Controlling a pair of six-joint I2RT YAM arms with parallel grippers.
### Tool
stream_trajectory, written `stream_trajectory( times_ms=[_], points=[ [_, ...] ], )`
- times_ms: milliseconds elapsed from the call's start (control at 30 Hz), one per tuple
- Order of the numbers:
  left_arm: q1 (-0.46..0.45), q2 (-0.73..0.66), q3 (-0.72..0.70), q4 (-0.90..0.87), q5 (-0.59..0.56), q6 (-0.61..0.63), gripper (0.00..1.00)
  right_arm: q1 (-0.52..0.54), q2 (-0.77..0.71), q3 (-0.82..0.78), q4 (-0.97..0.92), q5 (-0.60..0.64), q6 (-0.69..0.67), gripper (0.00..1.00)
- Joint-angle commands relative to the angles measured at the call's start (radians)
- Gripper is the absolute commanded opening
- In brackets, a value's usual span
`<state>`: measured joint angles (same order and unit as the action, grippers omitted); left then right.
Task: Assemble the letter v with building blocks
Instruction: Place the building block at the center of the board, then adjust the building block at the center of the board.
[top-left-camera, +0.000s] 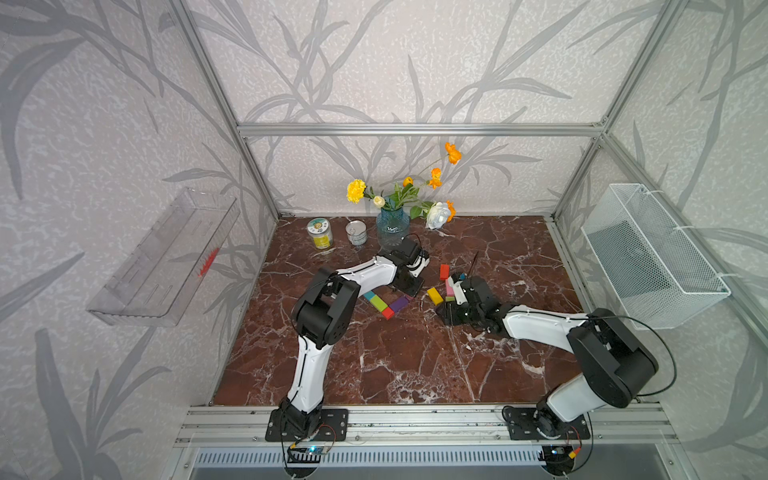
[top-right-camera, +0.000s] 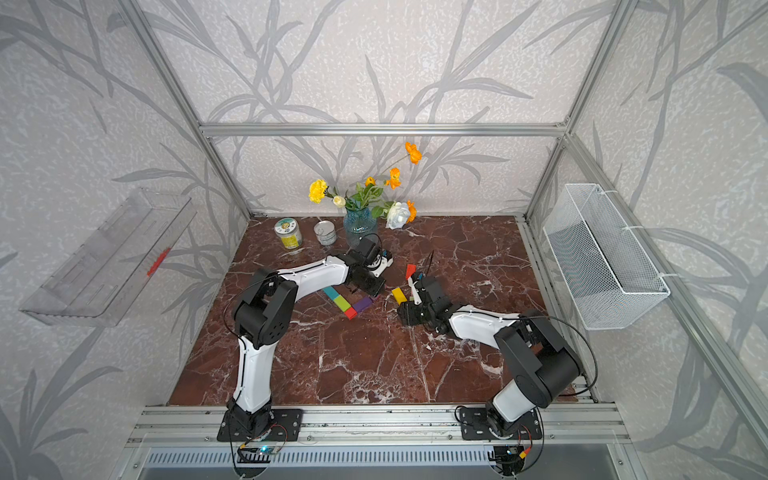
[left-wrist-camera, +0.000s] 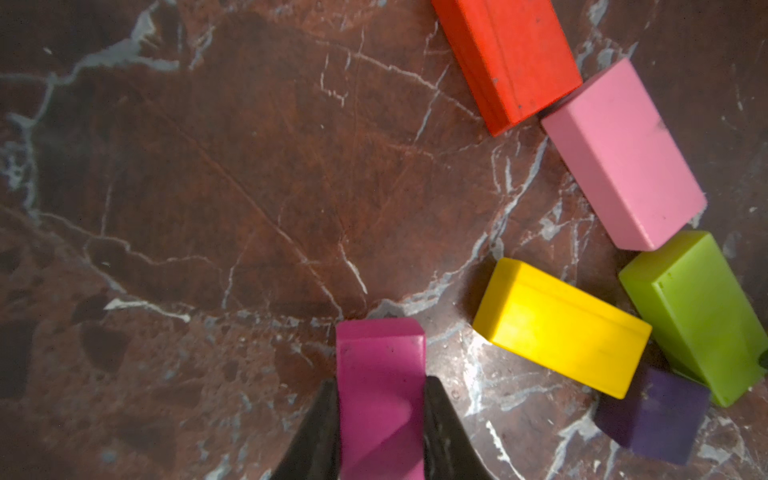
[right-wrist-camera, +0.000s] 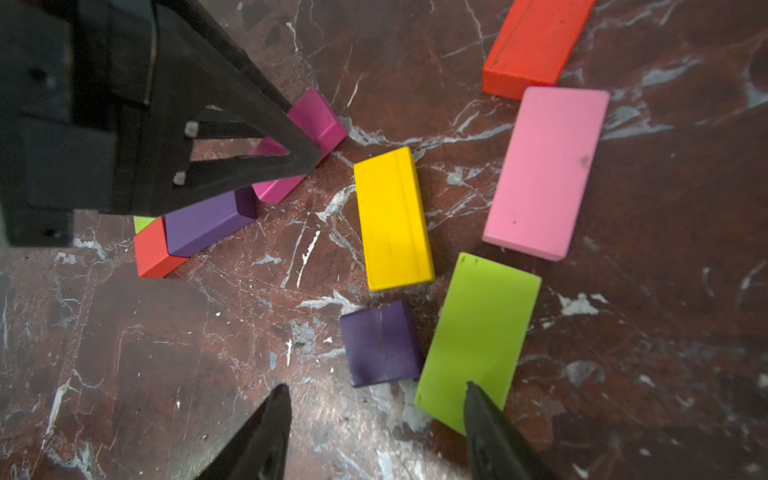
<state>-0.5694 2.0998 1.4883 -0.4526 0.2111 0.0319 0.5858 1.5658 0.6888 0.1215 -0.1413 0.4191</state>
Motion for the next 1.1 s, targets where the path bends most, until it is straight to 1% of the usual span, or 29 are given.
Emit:
stream_trajectory(
  times_ms=[0, 100, 200, 267, 300, 333, 400, 567, 700, 833, 900, 933, 967, 1067],
  points=[
    [-0.005, 0.025, 0.025, -0.034, -0.007, 0.002, 0.18, -0.005, 0.008, 0.015, -0.005, -0.010, 0.005, 0.65],
    [-0.006, 0.023, 0.023, -0.035, -0.013, 0.001, 0.28, -0.005, 0.007, 0.013, -0.005, -0.010, 0.004, 0.65],
    [-0.006, 0.017, 0.019, -0.029, -0.019, -0.005, 0.42, -0.005, 0.008, 0.015, -0.004, -0.013, 0.004, 0.65],
    [-0.006, 0.011, 0.012, -0.017, -0.026, -0.007, 0.47, -0.006, 0.009, 0.015, -0.005, -0.016, 0.004, 0.65],
    [-0.006, 0.007, 0.012, -0.012, -0.031, -0.010, 0.54, -0.006, 0.009, 0.016, -0.005, -0.017, 0.004, 0.65],
    [-0.006, 0.004, 0.013, -0.006, -0.036, -0.011, 0.57, -0.006, 0.009, 0.017, -0.004, -0.018, 0.004, 0.65],
    [-0.005, -0.005, 0.015, 0.011, -0.048, -0.013, 0.59, -0.005, 0.008, 0.018, -0.004, -0.020, 0.004, 0.65],
    [-0.005, -0.050, 0.008, 0.075, -0.081, -0.028, 0.59, -0.005, 0.008, 0.017, 0.009, -0.041, 0.013, 0.65],
    [-0.004, -0.126, -0.058, 0.179, -0.108, -0.046, 0.59, 0.001, 0.001, -0.002, 0.061, -0.069, 0.039, 0.58],
    [0.003, -0.201, -0.137, 0.245, -0.169, -0.091, 0.57, 0.027, 0.020, 0.001, 0.107, -0.089, 0.065, 0.44],
    [0.011, -0.228, -0.174, 0.262, -0.185, -0.108, 0.52, 0.037, 0.043, 0.008, 0.131, -0.106, 0.082, 0.36],
    [0.016, -0.236, -0.191, 0.268, -0.177, -0.110, 0.50, 0.041, 0.057, 0.012, 0.149, -0.116, 0.093, 0.29],
    [0.021, -0.239, -0.199, 0.263, -0.167, -0.109, 0.47, 0.047, 0.071, 0.014, 0.169, -0.124, 0.104, 0.23],
    [0.029, -0.231, -0.209, 0.222, -0.158, -0.107, 0.37, 0.061, 0.114, 0.026, 0.222, -0.146, 0.134, 0.10]
  ],
)
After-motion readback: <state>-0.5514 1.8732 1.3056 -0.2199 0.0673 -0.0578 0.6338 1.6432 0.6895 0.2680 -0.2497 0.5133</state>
